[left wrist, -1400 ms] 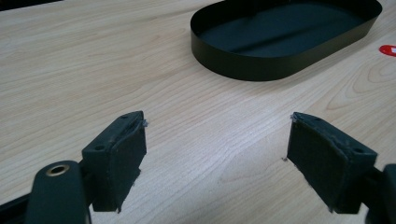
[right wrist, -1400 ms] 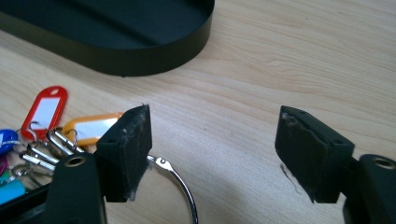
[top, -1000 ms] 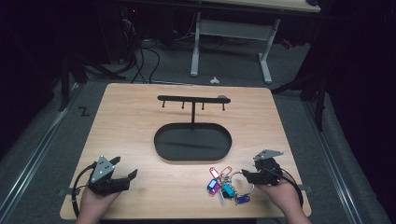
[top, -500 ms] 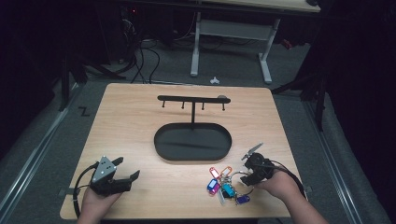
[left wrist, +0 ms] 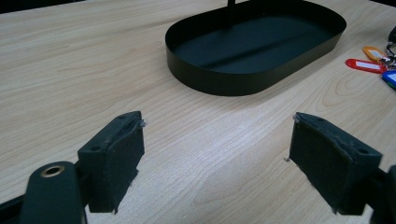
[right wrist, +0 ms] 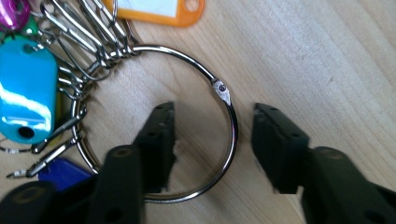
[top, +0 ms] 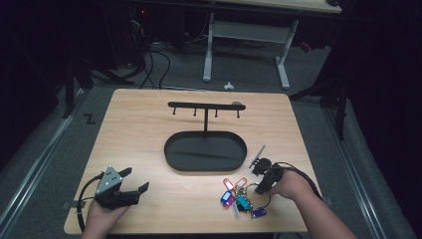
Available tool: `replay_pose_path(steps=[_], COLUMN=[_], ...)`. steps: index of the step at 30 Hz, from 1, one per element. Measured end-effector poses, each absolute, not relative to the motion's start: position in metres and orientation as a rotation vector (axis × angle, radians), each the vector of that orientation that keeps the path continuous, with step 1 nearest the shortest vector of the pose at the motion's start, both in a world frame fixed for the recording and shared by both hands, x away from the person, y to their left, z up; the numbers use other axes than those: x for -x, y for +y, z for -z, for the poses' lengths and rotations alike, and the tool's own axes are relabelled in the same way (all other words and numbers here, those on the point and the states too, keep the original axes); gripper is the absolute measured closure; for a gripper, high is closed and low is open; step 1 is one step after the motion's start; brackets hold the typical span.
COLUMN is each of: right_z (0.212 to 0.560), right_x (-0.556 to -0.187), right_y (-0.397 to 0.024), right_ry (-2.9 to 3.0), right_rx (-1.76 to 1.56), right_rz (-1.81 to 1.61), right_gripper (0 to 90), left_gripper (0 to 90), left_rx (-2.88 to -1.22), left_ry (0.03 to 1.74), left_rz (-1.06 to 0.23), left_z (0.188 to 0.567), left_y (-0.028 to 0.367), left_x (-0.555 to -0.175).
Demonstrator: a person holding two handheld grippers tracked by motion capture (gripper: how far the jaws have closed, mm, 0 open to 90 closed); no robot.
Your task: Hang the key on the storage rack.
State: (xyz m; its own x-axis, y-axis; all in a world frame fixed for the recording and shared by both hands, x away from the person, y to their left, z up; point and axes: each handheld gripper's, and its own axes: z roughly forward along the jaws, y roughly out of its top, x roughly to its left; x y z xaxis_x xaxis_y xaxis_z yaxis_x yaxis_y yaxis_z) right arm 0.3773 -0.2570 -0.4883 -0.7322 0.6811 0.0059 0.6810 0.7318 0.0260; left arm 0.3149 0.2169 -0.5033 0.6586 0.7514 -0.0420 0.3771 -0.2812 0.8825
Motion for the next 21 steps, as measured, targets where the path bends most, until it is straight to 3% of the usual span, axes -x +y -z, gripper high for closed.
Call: replay_pose_path(steps=[11, 21], right_z=[0.4880, 0.4875], right_x=[-0.3833, -0.3848], right_y=[-0.2564, -0.2518], right_ry=[2.915, 2.927], right_rx=[-1.156, -1.163], right_rz=[0.031, 0.043], right_gripper=[62.2, 80.8], left_gripper=[18.8, 18.8], left_rx=[-1.900, -1.902], left_ry=[0.883, 0.878], left_rz=[-0.491, -0.491], left_z=[0.5025, 0.5028], left_y=[0.2164, 0.2155], left_x=[-0.3139, -0.3139])
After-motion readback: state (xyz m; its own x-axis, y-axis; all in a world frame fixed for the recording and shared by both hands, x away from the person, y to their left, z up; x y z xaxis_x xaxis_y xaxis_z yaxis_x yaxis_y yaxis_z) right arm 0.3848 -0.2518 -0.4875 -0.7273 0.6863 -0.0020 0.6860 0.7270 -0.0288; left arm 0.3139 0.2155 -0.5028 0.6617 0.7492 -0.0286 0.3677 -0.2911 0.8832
